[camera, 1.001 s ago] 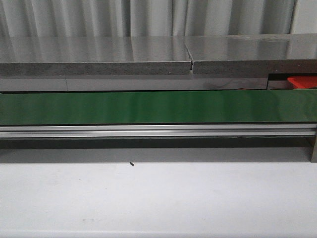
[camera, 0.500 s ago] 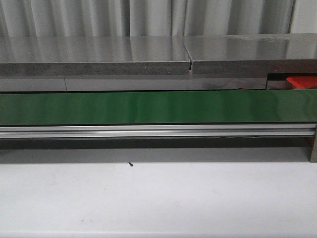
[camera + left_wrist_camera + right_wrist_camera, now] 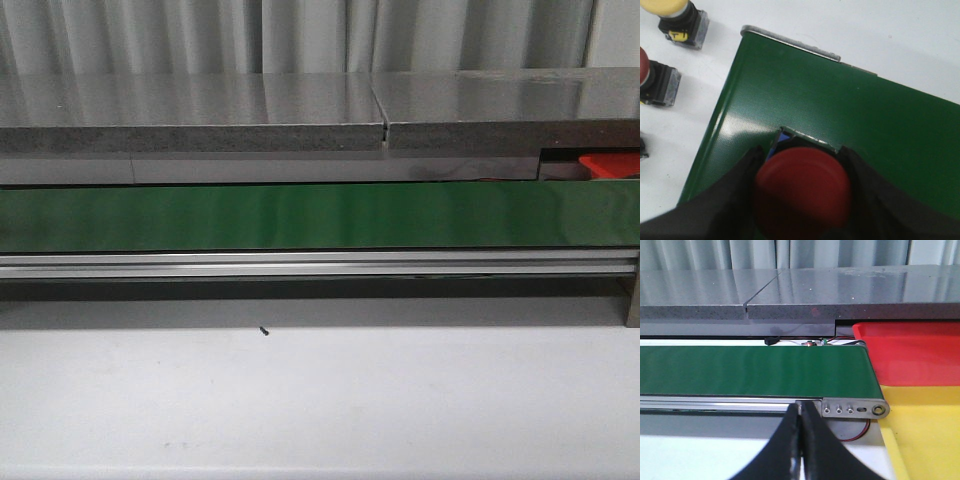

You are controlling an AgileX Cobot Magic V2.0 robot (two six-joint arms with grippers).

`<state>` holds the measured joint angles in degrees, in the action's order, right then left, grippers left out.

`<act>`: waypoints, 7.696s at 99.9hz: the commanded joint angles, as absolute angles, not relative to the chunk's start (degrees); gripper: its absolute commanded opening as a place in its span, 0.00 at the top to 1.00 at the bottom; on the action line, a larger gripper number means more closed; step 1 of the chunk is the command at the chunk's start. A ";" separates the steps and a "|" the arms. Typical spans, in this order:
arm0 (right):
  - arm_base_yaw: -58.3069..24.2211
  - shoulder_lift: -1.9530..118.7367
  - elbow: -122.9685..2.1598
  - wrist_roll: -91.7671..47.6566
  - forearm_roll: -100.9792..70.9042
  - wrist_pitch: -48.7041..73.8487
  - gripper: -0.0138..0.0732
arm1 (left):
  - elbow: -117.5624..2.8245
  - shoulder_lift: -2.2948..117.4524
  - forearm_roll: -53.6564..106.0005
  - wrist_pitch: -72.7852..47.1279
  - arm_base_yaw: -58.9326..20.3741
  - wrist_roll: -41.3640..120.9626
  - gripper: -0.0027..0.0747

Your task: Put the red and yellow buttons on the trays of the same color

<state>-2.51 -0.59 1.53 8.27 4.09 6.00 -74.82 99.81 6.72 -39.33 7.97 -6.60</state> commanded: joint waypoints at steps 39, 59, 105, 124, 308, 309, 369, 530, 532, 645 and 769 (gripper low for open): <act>-2.25 -1.58 1.52 8.22 4.64 1.69 0.92 | -76.75 99.21 8.51 -36.51 7.70 -6.75 0.33; -2.25 -1.58 1.52 8.22 4.64 1.69 0.92 | -80.44 98.63 9.09 -39.90 7.70 -6.75 0.06; -2.25 -1.58 1.52 8.22 4.64 1.69 0.92 | -83.87 89.90 0.66 -44.67 11.09 -8.14 0.12; -2.25 -1.58 1.52 8.22 4.64 1.69 0.92 | -77.33 87.32 -1.74 -44.74 18.50 -8.96 0.12; -2.25 -1.58 1.52 8.22 4.64 1.69 0.92 | -70.78 105.28 -0.35 -24.60 37.86 -9.05 0.21; -2.25 -1.58 1.52 8.22 4.64 1.69 0.92 | -70.78 105.28 -0.35 -24.60 37.86 -9.05 0.23; -2.25 -1.58 1.52 8.22 4.64 1.73 0.92 | -70.78 101.06 0.74 -30.63 37.86 -9.05 0.86; -2.25 -1.58 1.52 8.22 4.64 1.73 0.92 | -84.17 101.70 2.96 -38.78 11.38 -5.39 0.86; -2.25 -1.58 1.52 8.22 4.64 1.73 0.92 | -84.17 101.96 3.14 -38.98 11.24 -5.39 0.86; -2.25 -1.58 1.52 8.22 4.64 1.73 0.92 | -83.66 87.75 14.16 -41.70 10.29 6.81 0.13; -2.25 4.12 -12.67 8.22 0.87 13.62 0.92 | -30.52 30.35 14.10 -24.81 -1.38 11.58 0.99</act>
<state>-2.51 0.71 -6.46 8.27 1.08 12.94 -29.02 30.33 13.01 -29.06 -0.98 11.58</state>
